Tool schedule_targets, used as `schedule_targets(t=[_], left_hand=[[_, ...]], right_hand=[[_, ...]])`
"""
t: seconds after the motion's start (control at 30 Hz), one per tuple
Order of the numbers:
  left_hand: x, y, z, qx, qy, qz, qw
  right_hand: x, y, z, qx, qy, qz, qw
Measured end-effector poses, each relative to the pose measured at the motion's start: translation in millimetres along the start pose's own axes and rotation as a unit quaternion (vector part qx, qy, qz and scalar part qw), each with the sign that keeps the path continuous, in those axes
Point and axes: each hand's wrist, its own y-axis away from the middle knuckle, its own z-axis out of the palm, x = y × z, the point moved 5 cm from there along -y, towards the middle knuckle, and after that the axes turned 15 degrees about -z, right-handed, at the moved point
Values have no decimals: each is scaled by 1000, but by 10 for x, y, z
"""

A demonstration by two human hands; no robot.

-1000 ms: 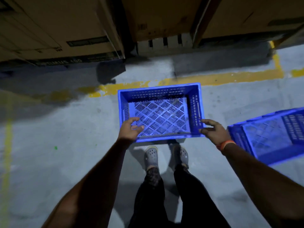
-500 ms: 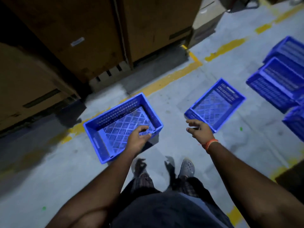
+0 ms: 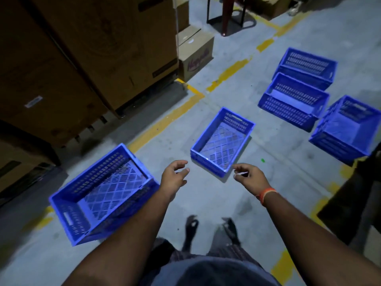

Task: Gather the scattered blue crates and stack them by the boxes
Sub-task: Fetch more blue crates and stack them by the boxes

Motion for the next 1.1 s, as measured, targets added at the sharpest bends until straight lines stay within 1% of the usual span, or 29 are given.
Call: schedule_targets(t=[0.13,0.23,0.37,0.57,0.67,0.73,0.87,1.03,1.1], left_hand=[[61,39,765,-16,16,-13,1000],[153,-36,1097,-15,13,-14,1000],[241,-327,1363,12,1,-28,1000],[464,-955,1786,46,2,-44,998],[585,-1216,1996,69,6,-67,995],[742,-1342,2139,63,0,-60,996],[1158,-1546,2355,63,-58,-34,996],[1591,-1875,2544,99,-50,-18,994],[1680,-2014,2641,123,-23,-25,992]], right_hand=[[167,-105,-669,-10,28,-7,1000],[296,-313,-940,-10,18,-7,1000],[484,-657,-1113,-27,15,-7,999],[774,-1304,-1430,-94,50,3,994],[894,-1644,-1668,-149,87,8,985],[926,-1904,-1873,-147,101,2,984],[911,-2438,-2246,-141,105,4,984],[969,-3140,-2546,-187,109,-12,976],[1036,-3460,-2627,-216,111,-22,970]])
